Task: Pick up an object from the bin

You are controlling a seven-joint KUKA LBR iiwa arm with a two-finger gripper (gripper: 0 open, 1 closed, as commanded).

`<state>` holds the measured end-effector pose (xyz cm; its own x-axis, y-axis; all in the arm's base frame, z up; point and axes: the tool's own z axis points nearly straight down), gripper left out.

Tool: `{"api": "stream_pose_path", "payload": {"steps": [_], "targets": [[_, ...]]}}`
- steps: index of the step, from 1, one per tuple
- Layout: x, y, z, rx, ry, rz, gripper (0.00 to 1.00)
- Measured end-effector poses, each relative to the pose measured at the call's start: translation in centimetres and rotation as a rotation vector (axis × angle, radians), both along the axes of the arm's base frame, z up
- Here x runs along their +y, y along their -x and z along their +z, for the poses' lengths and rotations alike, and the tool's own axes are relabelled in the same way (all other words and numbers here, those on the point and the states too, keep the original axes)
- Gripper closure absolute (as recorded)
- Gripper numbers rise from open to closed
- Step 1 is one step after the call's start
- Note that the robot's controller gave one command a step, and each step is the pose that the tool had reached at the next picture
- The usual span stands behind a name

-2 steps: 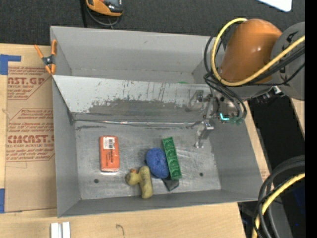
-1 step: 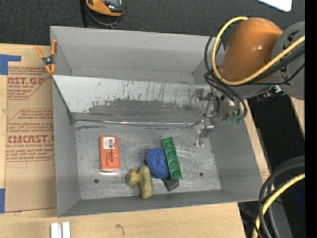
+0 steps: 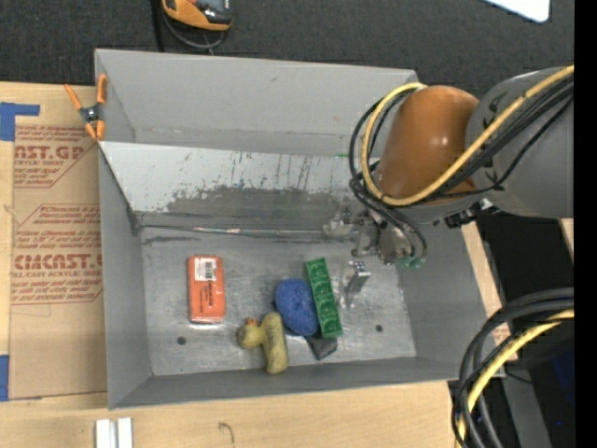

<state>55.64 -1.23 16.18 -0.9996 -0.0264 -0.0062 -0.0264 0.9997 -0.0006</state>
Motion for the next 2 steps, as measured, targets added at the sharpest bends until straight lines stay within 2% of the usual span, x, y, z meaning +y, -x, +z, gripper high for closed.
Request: {"api": "stream_pose_path", "payload": {"steps": [1,2], "targets": [[4.37,2.46,-0.18,0.008,-0.002,-0.034,0.00],[4.94,2.33,-0.50,0.004,-0.001,-0.074,0.00]]}}
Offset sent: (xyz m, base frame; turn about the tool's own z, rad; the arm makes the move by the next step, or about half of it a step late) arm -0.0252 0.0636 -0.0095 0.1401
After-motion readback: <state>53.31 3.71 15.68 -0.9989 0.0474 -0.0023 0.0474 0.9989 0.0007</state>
